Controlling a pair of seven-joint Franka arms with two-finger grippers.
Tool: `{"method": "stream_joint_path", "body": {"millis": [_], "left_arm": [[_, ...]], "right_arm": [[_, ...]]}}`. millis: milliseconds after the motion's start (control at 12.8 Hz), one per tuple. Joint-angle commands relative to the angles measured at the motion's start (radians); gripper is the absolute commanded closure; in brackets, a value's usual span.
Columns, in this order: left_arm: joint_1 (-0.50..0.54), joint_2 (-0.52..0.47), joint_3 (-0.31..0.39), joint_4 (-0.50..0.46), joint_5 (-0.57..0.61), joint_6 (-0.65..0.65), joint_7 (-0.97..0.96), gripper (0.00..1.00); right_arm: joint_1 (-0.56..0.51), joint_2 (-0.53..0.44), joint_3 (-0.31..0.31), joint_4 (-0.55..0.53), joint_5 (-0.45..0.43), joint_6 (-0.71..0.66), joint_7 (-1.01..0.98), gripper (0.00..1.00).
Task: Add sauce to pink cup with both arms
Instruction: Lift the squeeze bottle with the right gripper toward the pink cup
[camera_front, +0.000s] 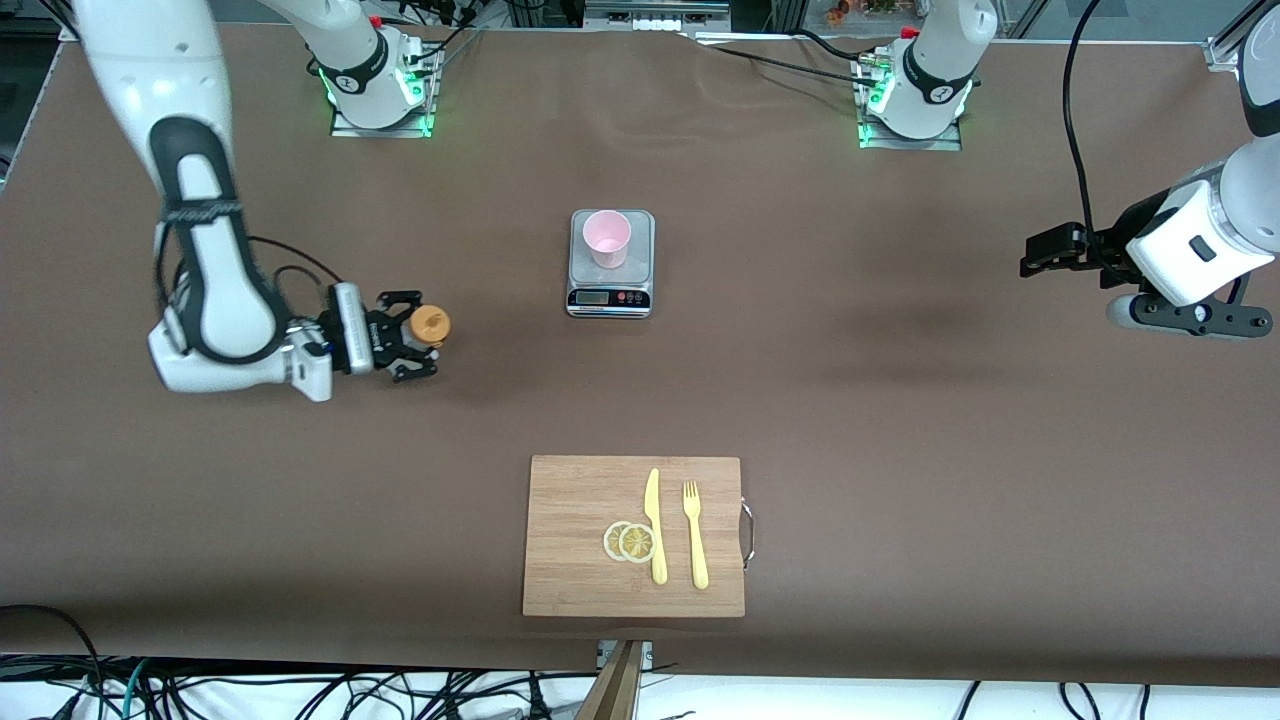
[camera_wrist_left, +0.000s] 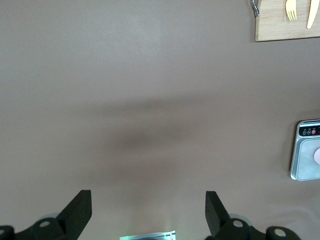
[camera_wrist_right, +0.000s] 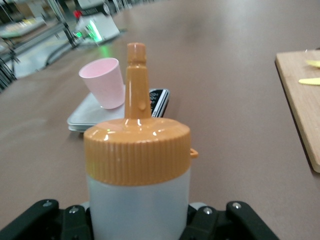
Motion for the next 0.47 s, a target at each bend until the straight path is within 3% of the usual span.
{"method": "stream_joint_path", "body": {"millis": [0, 234, 391], "left_arm": [[0.002, 0.016, -0.003, 0.033, 0.009, -0.015, 0.017, 0.0], [0.002, 0.016, -0.003, 0.033, 0.009, -0.015, 0.017, 0.0], [0.002, 0.016, -0.002, 0.033, 0.009, -0.015, 0.017, 0.0]], "right_arm": [[0.129, -0.144, -0.032, -0.184, 0.007, 0.176, 0.043, 0.86], [0.242, -0.259, -0.032, -0.332, 0.005, 0.352, 0.088, 0.87], [0.299, -0.307, -0.035, -0.367, -0.021, 0.421, 0.151, 0.88]]}}
